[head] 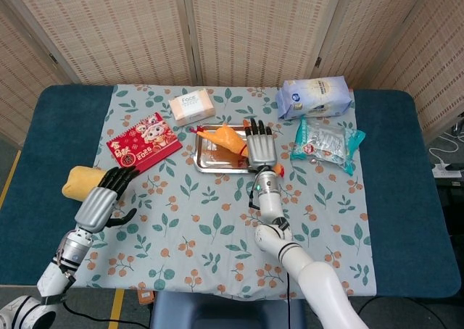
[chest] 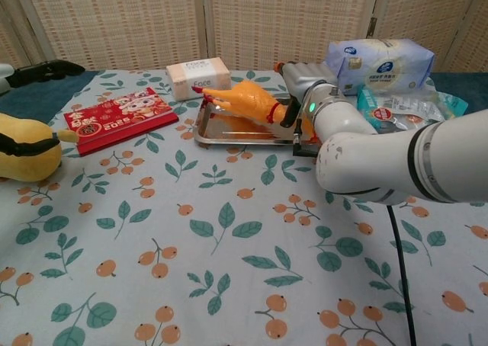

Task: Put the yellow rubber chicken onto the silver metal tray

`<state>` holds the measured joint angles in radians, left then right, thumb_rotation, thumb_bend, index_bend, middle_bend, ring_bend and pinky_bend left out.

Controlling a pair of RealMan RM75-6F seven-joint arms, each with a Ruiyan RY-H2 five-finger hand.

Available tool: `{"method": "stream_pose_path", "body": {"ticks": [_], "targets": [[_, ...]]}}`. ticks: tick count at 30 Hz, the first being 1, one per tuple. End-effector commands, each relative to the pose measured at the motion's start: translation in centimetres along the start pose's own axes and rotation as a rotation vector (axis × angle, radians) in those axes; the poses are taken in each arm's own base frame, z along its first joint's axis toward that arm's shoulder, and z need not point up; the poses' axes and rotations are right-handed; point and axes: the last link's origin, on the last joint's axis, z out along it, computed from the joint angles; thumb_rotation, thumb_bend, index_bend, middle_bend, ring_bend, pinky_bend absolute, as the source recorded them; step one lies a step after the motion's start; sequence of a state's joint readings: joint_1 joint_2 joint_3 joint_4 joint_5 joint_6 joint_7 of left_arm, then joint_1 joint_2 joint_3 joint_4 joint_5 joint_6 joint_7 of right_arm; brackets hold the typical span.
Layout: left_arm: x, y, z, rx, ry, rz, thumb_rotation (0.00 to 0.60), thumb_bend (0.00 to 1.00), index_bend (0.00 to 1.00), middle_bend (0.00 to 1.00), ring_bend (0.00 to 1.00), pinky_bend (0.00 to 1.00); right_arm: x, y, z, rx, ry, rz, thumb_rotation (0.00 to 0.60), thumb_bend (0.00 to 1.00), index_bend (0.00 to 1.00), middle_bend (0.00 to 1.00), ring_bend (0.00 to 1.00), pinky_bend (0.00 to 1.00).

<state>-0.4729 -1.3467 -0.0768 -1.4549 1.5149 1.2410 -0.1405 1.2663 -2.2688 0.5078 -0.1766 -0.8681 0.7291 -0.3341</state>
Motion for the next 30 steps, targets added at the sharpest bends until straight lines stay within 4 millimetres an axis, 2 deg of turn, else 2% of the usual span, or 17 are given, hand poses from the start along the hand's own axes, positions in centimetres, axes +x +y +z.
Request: {"method": "stream_pose_path", "body": {"ticks": [1, 7, 9, 10, 14, 18, 19, 23, 28, 30], "targets": [[0.2, 0.1, 0.0, -0.005, 0.003, 0.001, 0.6, 0.34, 0.0, 0.0, 0.0, 0.0, 0.2, 0.3, 0.2, 0.001, -0.004, -0.007, 0.6, 0.13, 0.0, 0.0, 0.0, 0.08], [0.4, 0.4, -0.2, -0.012, 0.008, 0.001, 0.6, 0.34, 0.0, 0.0, 0.0, 0.0, 0.2, 1.1, 0.7, 0.002, -0.039, -0.012, 0.6, 0.07, 0.0, 0.0, 0.0, 0.01], [0.6, 0.6, -0.4, -0.013, 0.013, 0.002, 0.6, 0.34, 0.0, 0.0, 0.0, 0.0, 0.8, 1.3, 0.8, 0.004, -0.021, 0.012, 0.6, 0.06, 0.0, 0.0, 0.0, 0.0], [0.9, 0.8, -0.7, -0.014, 0.023, -0.003, 0.6, 0.34, 0.0, 0.0, 0.0, 0.0, 1.8, 1.3, 0.8, 0.009, 0.028, 0.101, 0.6, 0.06, 0.0, 0.0, 0.0, 0.0], [2.1, 1.2, -1.9, -0.016, 0.042, 0.017, 0.6, 0.34, 0.0, 0.0, 0.0, 0.0, 3.3, 2.9, -1.6, 0.119, 0.147, 0.182, 0.6, 0.06, 0.0, 0.0, 0.0, 0.0], [3.4, 0.4, -3.8, 0.021, 0.035, 0.052, 0.6, 0.33, 0.0, 0.0, 0.0, 0.0, 5.4, 6.4, -8.2, 0.242, 0.185, 0.183, 0.6, 0.06, 0.0, 0.0, 0.0, 0.0], [3.8, -0.1, -4.5, 0.043, 0.04, 0.066, 0.6, 0.34, 0.0, 0.0, 0.0, 0.0, 6.2, 7.7, -10.8, 0.263, 0.176, 0.17, 0.6, 0.06, 0.0, 0.0, 0.0, 0.0], [4.8, -1.9, -7.5, 0.129, 0.056, 0.075, 0.6, 0.35, 0.0, 0.0, 0.0, 0.0, 8.8, 12.1, -18.3, 0.258, 0.16, 0.116, 0.6, 0.06, 0.0, 0.0, 0.0, 0.0], [5.9, -3.8, -12.6, 0.226, 0.124, 0.144, 0.6, 0.36, 0.0, 0.0, 0.0, 0.0, 9.8, 17.7, -26.3, 0.185, 0.17, 0.046, 0.6, 0.06, 0.0, 0.0, 0.0, 0.0], [6.1, -4.3, -14.5, 0.255, 0.159, 0.179, 0.6, 0.37, 0.0, 0.0, 0.0, 0.0, 9.5, 19.5, -28.5, 0.147, 0.178, 0.023, 0.6, 0.06, 0.0, 0.0, 0.0, 0.0]]}}
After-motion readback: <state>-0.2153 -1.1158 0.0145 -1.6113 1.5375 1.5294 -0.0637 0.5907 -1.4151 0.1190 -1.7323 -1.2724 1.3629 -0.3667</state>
